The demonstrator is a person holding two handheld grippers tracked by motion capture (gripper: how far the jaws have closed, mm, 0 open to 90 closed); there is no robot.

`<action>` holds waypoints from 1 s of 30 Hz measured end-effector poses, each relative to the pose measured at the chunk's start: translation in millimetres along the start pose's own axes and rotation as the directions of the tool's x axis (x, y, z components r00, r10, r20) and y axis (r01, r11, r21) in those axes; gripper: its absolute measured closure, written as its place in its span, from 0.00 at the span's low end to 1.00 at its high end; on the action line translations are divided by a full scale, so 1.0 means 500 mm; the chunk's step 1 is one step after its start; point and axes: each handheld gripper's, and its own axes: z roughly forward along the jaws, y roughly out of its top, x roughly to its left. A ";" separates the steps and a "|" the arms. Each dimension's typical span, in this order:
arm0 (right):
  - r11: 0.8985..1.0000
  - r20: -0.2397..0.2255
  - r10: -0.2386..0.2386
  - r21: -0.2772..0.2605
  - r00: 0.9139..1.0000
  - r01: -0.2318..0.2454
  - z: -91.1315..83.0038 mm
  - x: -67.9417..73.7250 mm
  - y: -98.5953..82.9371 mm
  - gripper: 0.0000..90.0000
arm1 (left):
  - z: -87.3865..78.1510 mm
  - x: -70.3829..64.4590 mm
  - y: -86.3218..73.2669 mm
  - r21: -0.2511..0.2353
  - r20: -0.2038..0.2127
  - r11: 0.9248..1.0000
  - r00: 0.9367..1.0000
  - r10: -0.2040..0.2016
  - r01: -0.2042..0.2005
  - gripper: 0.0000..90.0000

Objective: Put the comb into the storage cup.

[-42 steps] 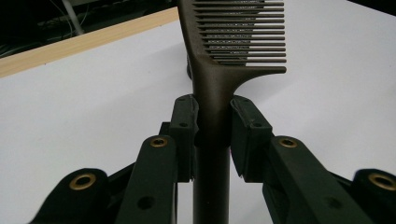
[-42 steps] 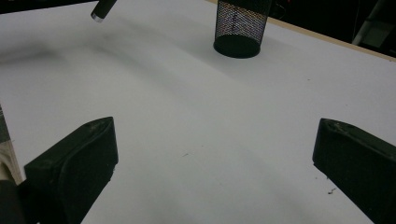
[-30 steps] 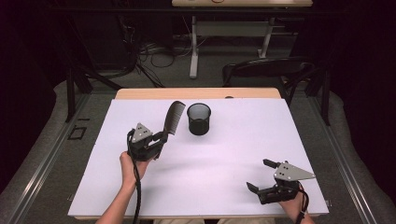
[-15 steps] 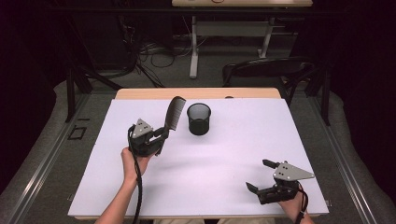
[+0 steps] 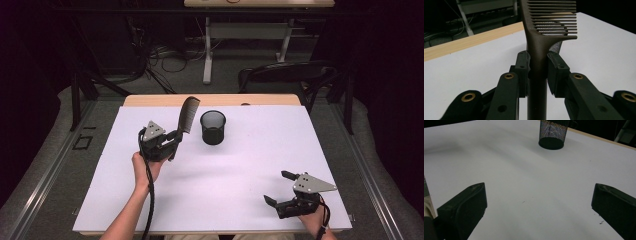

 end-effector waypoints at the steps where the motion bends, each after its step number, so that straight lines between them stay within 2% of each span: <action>1: 1.000 0.000 0.000 -0.001 1.000 0.000 0.000 0.000 0.000 0.00 | 0.001 0.001 0.004 -0.002 0.001 1.000 1.000 -0.001 0.001 0.80; 15: 1.000 0.001 0.002 0.003 1.000 -0.002 0.001 0.000 0.001 0.00 | 0.009 0.005 0.041 -0.033 0.002 0.999 1.000 -0.010 0.010 0.80; 30: 1.000 -0.001 0.006 0.006 1.000 -0.006 0.003 -0.001 0.000 0.00 | 0.027 0.009 0.064 -0.039 -0.007 0.999 1.000 -0.008 0.008 0.80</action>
